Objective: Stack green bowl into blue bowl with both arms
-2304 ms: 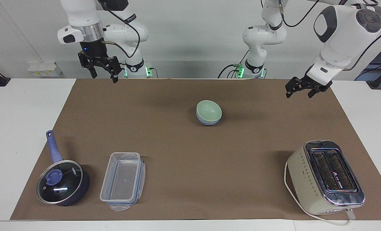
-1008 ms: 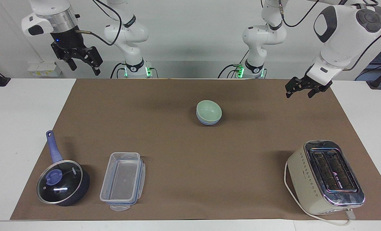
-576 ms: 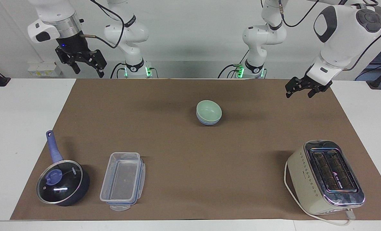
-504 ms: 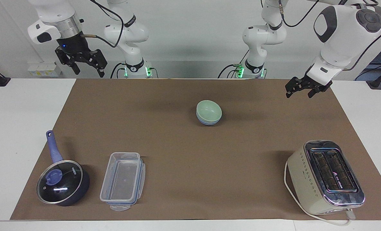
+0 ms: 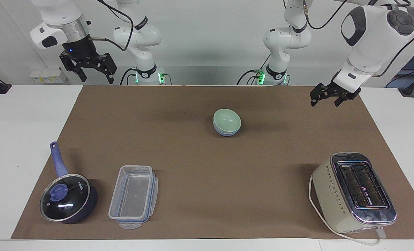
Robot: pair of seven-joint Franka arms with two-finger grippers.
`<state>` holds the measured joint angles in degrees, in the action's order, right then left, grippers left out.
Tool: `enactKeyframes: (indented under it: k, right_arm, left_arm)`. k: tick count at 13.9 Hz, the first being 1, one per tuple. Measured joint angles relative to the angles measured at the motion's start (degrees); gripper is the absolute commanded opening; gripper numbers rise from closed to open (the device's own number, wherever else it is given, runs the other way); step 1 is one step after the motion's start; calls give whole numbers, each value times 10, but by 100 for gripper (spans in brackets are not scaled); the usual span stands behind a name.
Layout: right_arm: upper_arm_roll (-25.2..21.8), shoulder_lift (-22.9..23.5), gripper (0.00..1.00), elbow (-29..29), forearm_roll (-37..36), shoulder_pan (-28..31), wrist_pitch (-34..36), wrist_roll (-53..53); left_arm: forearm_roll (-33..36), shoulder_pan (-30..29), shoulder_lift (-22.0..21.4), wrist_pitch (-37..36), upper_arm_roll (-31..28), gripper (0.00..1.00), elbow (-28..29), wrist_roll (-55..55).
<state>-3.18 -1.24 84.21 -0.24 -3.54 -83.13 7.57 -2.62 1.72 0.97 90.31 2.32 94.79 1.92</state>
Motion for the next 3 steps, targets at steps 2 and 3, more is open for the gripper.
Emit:
enactKeyframes:
  k: [2,3]
  right_arm:
    - [0,0,100,1,-4,0,1,0]
    - [1,0,100,1,-5,0,1,0]
  left_arm:
    - [0,0,0,0,0,100,0,0]
    - [0,0,0,0,0,100,0,0]
